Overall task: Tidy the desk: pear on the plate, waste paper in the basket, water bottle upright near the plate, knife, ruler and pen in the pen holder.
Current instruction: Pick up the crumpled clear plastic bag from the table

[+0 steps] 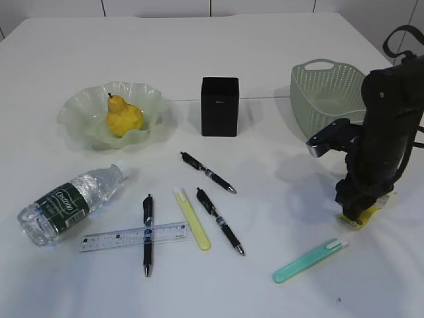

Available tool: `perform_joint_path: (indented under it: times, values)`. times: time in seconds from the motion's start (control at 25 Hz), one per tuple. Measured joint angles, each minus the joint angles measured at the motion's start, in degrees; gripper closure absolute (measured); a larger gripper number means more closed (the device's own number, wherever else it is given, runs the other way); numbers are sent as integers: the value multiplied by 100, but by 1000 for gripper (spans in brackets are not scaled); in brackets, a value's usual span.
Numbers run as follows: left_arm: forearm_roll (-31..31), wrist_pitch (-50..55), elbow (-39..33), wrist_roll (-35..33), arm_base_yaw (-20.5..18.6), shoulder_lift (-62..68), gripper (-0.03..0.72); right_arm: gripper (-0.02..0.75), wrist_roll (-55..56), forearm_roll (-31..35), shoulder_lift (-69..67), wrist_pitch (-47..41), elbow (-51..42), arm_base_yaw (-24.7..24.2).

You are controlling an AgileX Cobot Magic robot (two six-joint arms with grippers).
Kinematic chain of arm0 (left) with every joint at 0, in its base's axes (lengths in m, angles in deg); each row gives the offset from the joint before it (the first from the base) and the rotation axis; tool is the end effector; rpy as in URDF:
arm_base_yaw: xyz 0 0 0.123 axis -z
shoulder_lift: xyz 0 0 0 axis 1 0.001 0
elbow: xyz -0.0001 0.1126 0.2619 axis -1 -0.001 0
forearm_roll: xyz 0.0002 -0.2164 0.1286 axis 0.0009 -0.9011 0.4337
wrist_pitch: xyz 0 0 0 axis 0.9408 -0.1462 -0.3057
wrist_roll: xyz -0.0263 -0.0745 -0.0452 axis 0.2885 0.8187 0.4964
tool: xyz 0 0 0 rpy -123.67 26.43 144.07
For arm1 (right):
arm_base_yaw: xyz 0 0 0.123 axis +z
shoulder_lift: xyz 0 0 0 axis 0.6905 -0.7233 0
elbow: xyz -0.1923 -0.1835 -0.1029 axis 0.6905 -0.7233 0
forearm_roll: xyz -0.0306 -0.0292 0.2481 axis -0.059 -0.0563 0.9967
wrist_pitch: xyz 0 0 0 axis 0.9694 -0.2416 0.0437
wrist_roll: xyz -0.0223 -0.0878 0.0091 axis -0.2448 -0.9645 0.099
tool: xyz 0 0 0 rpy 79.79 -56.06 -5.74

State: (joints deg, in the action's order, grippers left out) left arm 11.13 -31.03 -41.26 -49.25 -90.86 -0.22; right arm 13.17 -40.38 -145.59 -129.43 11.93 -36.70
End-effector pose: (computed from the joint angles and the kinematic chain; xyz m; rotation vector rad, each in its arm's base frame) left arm 0.2010 -0.0032 0.2779 0.0772 2.3106 -0.0461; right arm 0.3716 0.0359 0.1269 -0.9363 2.9740 -0.1720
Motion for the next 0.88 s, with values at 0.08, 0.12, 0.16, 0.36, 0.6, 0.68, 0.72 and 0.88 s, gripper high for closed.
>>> perform_joint_path:
  times: [0.08,0.12,0.16,0.36,0.6,0.68,0.72,0.88]
  values:
    - [0,0,0,0,0,0,232,241,0,-41,0,0,0,0]
    - [0,0,0,0,0,0,232,241,0,-41,0,0,0,0]
    - [0,0,0,0,0,0,232,241,0,-49,0,0,0,0]
    - [0,0,0,0,0,0,232,241,0,-66,0,0,0,0]
    - [0,0,0,0,0,0,238,241,13,-66,0,-9,0,0]
    - [0,0,0,0,0,0,237,241,13,-66,0,-9,0,0]
    - [0,0,0,0,0,0,237,241,13,-66,0,-9,0,0]
    - [0,0,0,0,0,0,236,241,13,-66,0,-9,0,0]
